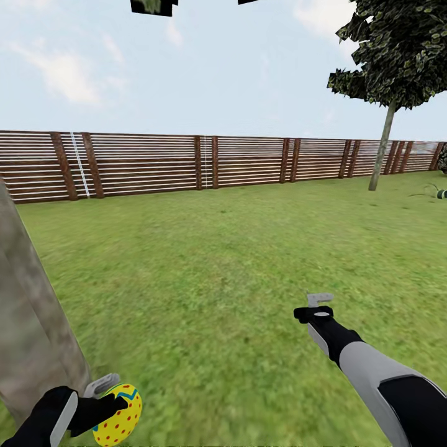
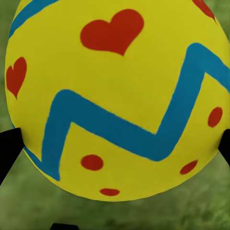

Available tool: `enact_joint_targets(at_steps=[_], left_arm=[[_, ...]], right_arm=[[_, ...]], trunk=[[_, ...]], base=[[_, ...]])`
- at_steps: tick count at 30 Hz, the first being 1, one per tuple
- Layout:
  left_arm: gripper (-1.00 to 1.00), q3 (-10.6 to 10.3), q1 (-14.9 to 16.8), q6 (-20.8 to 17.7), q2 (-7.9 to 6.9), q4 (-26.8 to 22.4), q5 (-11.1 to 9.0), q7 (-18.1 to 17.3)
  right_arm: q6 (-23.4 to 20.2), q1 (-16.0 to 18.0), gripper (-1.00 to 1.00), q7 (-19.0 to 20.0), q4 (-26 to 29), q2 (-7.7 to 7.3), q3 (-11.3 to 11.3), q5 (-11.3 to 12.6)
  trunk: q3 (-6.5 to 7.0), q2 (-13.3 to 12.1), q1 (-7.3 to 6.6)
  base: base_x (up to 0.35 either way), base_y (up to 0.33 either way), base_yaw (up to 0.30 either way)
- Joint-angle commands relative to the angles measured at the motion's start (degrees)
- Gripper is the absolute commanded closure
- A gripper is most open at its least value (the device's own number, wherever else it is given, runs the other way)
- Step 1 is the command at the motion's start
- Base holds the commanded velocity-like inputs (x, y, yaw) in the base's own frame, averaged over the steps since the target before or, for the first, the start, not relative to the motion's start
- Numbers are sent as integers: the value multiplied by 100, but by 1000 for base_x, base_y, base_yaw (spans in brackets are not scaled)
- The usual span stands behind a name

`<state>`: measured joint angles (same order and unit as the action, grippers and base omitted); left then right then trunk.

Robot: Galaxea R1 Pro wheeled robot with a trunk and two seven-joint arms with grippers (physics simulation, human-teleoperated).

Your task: Take the three Easter eggs out of the wicker basket on the lawn in the garden, then place them on the lawn next to a single tree (choose any tree) so that all three eggs are next to the same tree and none are left in the basket.

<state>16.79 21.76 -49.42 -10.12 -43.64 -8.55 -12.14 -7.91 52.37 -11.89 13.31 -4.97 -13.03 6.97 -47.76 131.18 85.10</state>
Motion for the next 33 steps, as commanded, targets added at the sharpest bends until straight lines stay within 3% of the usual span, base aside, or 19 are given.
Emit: enact_joint_targets(at_steps=[1, 22, 33], left_arm=[[100, 13, 3, -33, 2, -4, -24, -8], [100, 8, 3, -33, 2, -4, -24, -8], [100, 17, 3, -33, 2, -22, -33, -16]], right_arm=[[-35, 1, -100, -29, 14, -2, -50, 59], [-35, 1, -100, -33, -82, 7, -50, 59], [-36, 1, -100, 4, -297, -54, -39, 67]], trunk=[[-24, 44, 21], [-401, 886, 483], [-401, 886, 483]], base=[[0, 0, 0], [0, 0, 0], [0, 0, 0]])
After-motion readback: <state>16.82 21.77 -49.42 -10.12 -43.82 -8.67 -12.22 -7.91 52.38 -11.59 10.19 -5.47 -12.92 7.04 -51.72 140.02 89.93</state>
